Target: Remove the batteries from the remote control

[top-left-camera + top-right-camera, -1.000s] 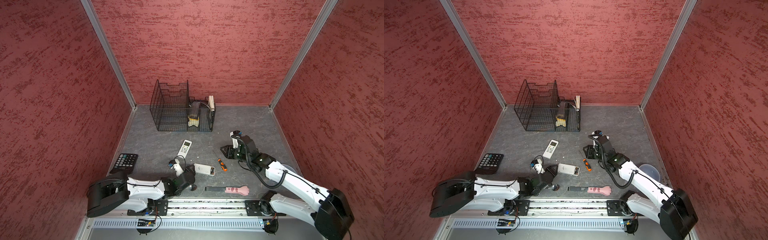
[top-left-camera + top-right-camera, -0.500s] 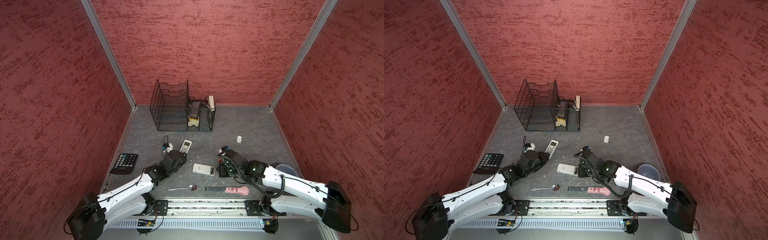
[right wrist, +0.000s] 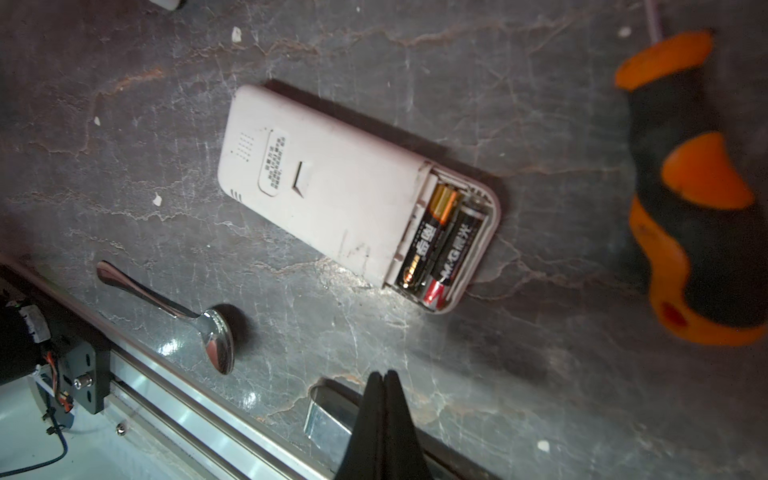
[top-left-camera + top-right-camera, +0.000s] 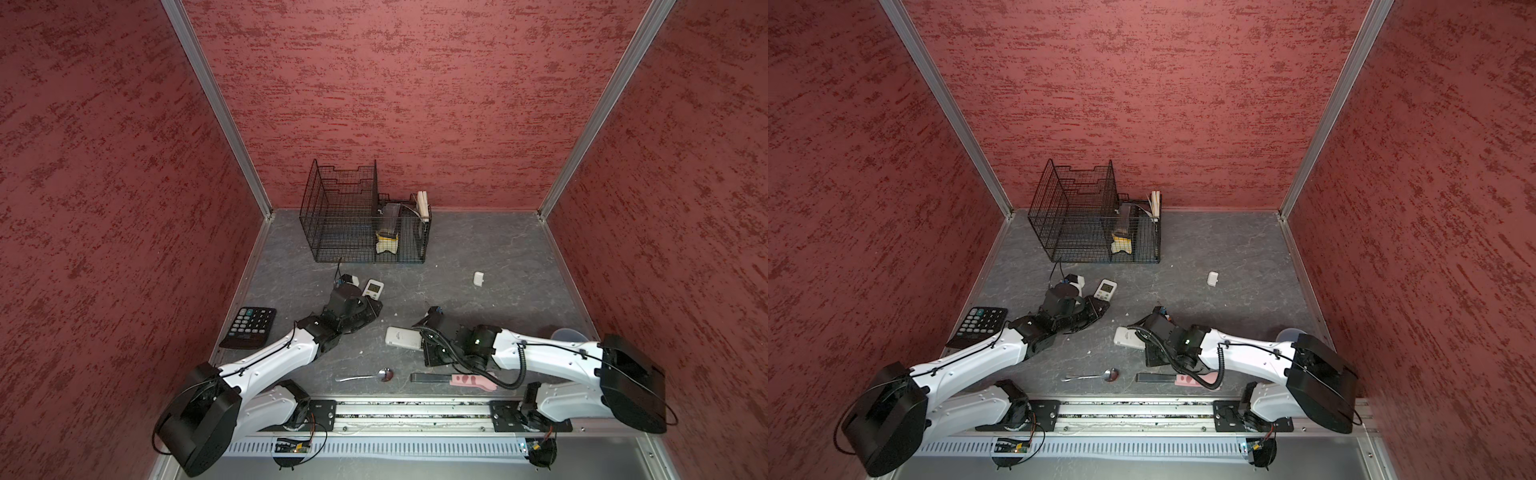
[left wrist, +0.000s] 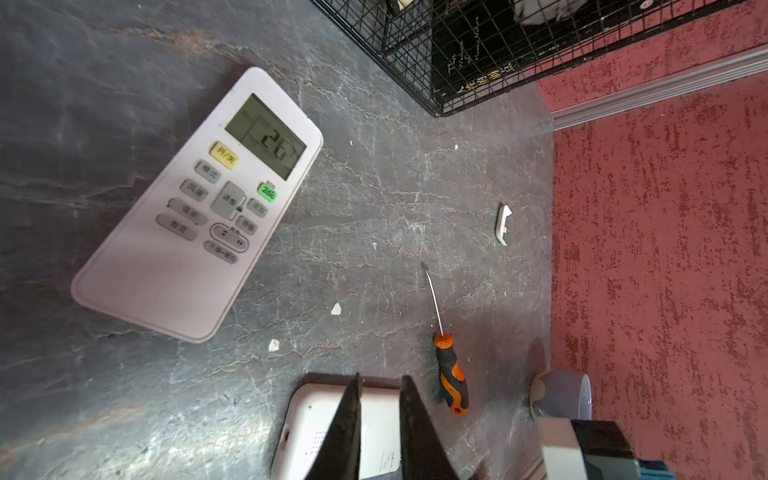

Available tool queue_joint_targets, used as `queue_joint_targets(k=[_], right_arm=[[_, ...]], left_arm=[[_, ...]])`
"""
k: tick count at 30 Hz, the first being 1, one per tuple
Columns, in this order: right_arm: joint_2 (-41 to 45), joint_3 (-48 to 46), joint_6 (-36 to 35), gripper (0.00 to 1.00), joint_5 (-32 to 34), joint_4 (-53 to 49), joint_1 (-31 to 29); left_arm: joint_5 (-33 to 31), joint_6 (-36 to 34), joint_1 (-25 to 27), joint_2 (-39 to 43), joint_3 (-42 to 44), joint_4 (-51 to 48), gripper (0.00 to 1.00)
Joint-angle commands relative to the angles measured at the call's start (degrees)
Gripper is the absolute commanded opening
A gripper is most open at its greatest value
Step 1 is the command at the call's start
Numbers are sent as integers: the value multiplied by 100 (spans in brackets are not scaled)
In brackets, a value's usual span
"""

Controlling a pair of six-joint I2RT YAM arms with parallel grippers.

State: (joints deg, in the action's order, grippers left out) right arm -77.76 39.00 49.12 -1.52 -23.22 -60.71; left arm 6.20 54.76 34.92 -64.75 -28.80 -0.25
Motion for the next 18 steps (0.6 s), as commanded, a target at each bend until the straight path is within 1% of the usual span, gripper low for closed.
queue_joint_targets(k=[1,10,12,18], right_arm=[[-158,187,97,0,-59,178,-46],[-521,184,90,0,-59,422,-38],[-788,234,62,0,16,362,-29],[-987,263,-102,0,64,305,165]], left_arm=[[109,-124,-70,32,23,181,19],[180,-41,-180,90,112,261,19],[180,-27,-196,111,139,267,19],[225,-29,-297,204,213,215,19]])
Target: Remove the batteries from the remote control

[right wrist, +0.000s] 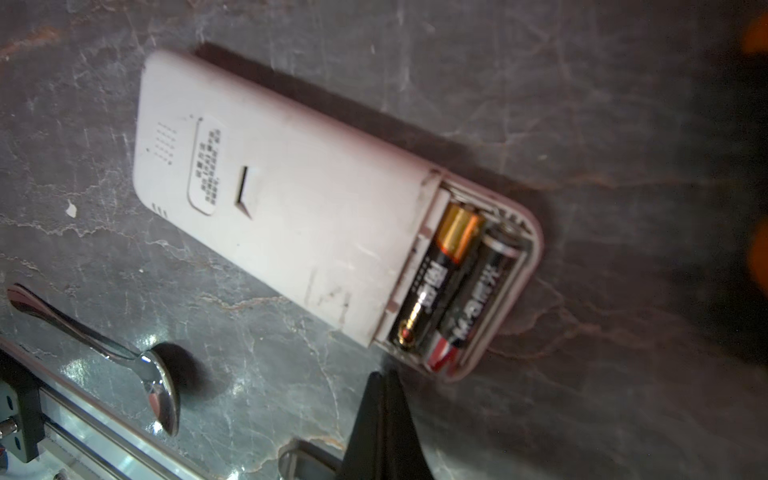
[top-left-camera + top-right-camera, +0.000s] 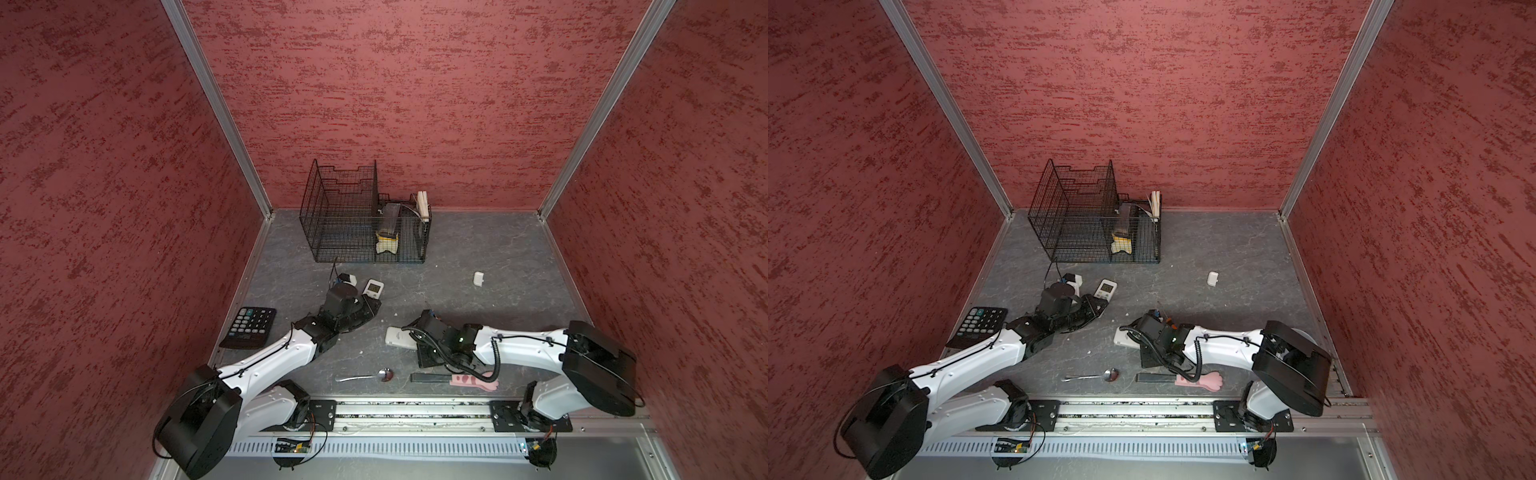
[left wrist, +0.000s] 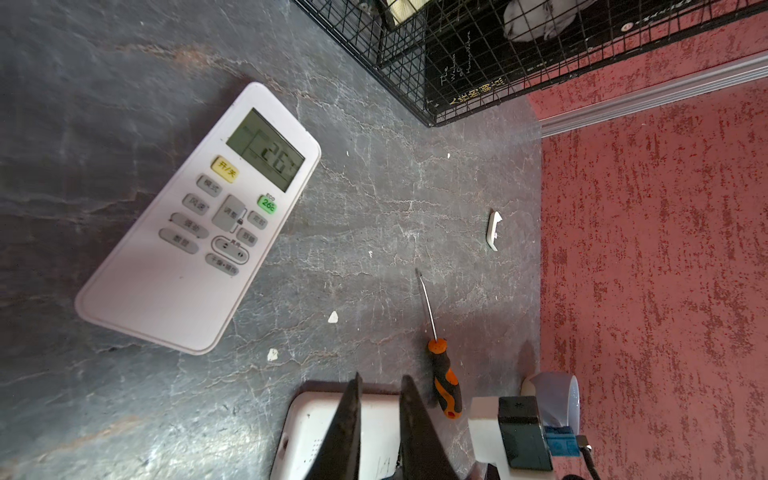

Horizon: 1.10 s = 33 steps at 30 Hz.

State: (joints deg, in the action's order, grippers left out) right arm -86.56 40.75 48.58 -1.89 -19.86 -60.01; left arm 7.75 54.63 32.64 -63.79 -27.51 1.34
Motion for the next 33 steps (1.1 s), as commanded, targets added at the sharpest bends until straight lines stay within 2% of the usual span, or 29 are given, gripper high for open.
queue_joint_targets(k=[1,11,22,29,31,33], right_arm=[[-126,97,-80,0,110,-27,147],[-409,414,-547,0,110,-176,678],[-683,845,-795,0,5,-119,842],[66,987,-613,0,184,-783,842],[297,1122,-604,7,367,-1193,856],[660,1243,-607,18,546,-1571,876]], left_arm=[[80,-14,-96,120,103,43,19],[253,-48,-321,105,158,94,19],[393,-32,-425,-64,167,186,19],[453,-2,-426,-1,-16,-45,25],[508,-34,-432,-41,-193,-156,28],[600,-103,-445,-84,-381,-251,30]])
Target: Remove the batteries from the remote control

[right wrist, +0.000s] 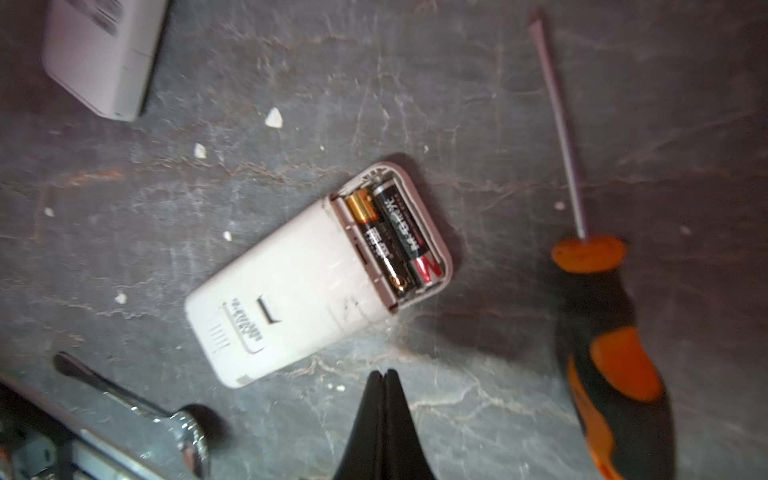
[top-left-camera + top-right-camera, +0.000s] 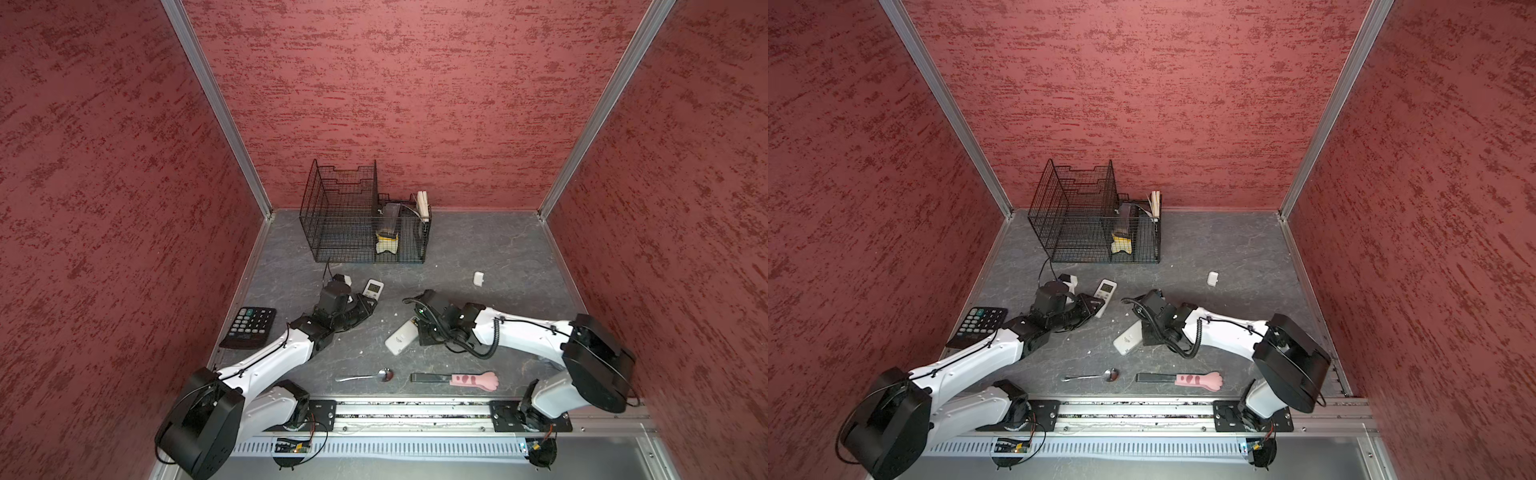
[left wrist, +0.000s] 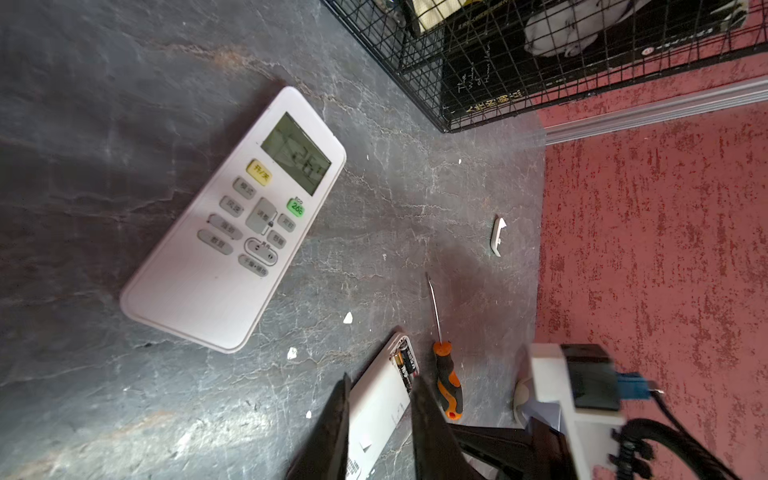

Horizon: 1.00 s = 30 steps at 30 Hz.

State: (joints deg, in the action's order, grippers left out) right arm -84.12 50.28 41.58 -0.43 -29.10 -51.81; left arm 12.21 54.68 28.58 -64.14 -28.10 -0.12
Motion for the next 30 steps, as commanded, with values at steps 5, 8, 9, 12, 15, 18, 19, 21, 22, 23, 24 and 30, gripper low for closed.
queue_joint_targets(k=[5,8,9,12,15,18,19,21,22,23,24,30], right_arm=[[812,165,-226,36,419,-1118,489],[837,51,-659,46,333,-1119,731],[805,35,-788,48,333,-1124,793],[715,-43,-1059,52,310,-1075,907],[622,-202,-1232,53,110,-876,996],[533,-317,-1349,53,-49,-710,1059],[507,-351,-1373,53,-95,-658,1070],[430,-425,-1428,54,-232,-498,1095],[384,-447,-1442,54,-263,-444,1114],[319,-460,-1464,54,-289,-394,1126],[256,-466,-1494,54,-308,-358,1131],[-114,-490,-1593,54,-458,-164,1165]], left_arm=[[277,-446,-63,-189,-935,-583,32],[364,-622,-89,-309,-1253,-766,32],[387,-671,-98,-356,-1344,-818,32],[462,-752,-124,-489,-1523,-894,32],[478,-768,-149,-601,-1595,-871,32],[468,-737,-175,-725,-1638,-846,32],[473,-724,-182,-760,-1643,-832,32],[467,-698,-182,-840,-1661,-790,32],[480,-688,-181,-867,-1664,-788,32],[480,-691,-186,-904,-1685,-780,32],[484,-686,-189,-924,-1703,-796,32],[469,-717,-189,-977,-1786,-842,32]])
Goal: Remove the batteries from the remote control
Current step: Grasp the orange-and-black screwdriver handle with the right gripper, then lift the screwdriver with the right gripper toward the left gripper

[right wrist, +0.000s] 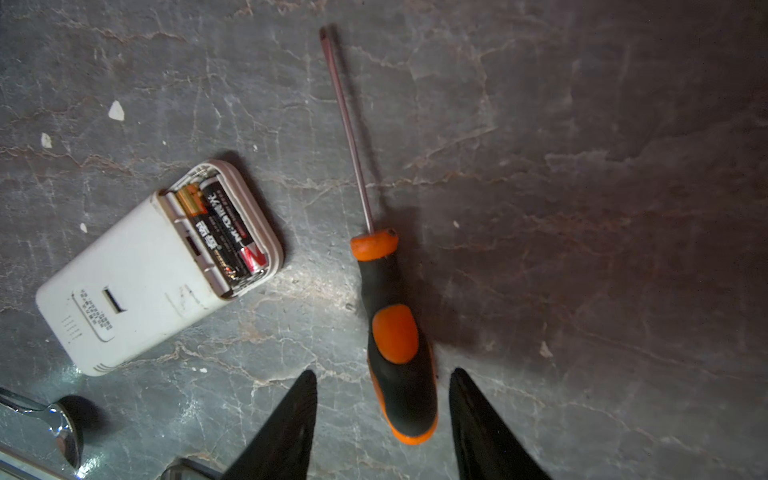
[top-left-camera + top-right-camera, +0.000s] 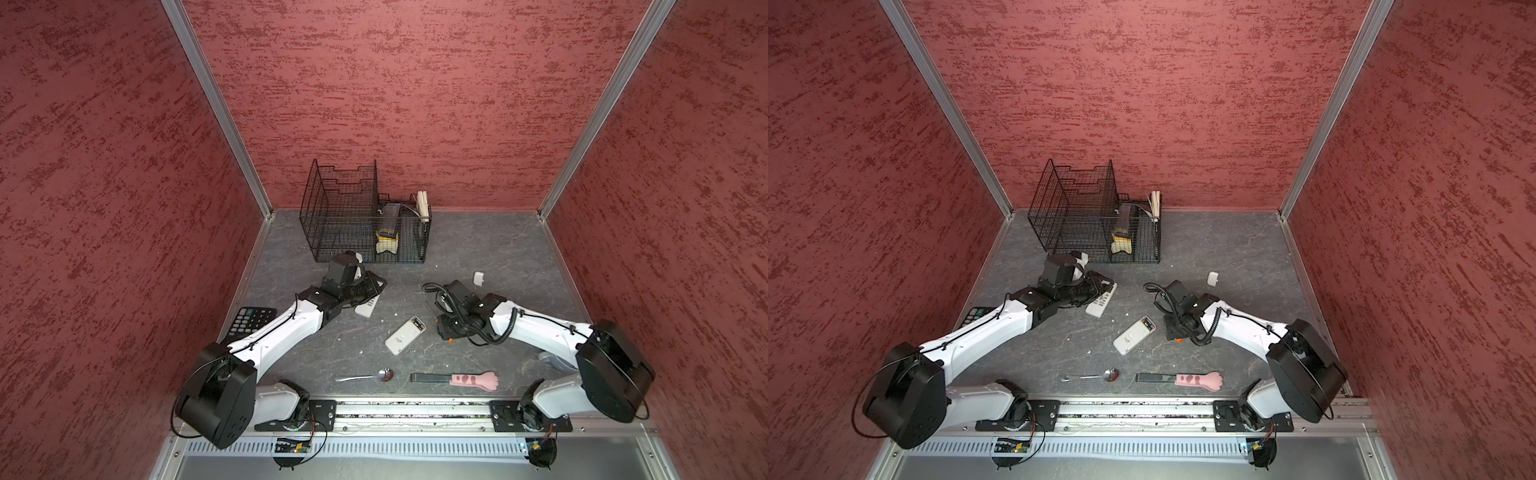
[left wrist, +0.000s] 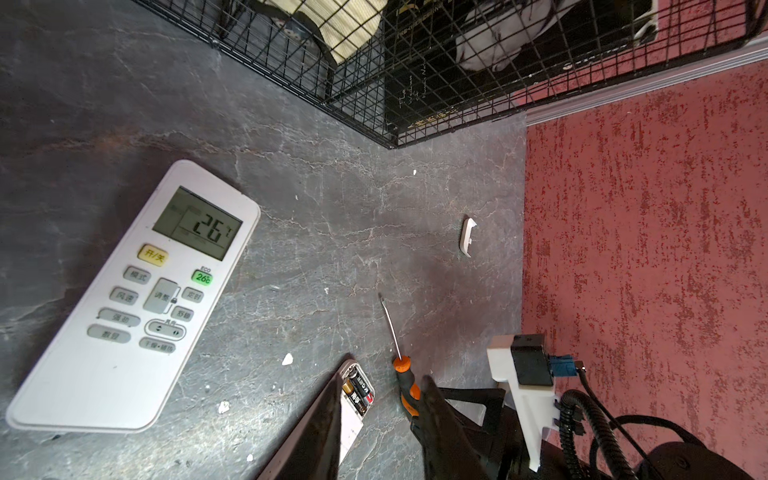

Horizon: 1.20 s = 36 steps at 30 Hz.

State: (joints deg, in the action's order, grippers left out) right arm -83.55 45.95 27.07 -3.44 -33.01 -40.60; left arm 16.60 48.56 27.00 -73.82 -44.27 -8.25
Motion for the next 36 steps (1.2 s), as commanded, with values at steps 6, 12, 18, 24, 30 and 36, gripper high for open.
queue_joint_targets(k=[6,12,18,24,30,36], right_arm=[[-310,-83,-158,51,-209,213,45],[-384,-132,-180,46,-149,185,54],[-555,-148,-254,35,-66,229,59],[-512,-67,-491,16,-130,224,65],[-86,78,-957,9,-619,303,62],[217,220,-1201,5,-1831,647,69]], left_arm=[[37,-109,-39,-34,-168,-28,32],[89,-108,-37,-119,-203,20,32],[166,-122,-41,-245,-289,35,32],[364,-84,-82,-419,-324,181,34],[778,-4,-211,-579,-269,517,36],[1183,119,-302,-715,-199,1244,36]])
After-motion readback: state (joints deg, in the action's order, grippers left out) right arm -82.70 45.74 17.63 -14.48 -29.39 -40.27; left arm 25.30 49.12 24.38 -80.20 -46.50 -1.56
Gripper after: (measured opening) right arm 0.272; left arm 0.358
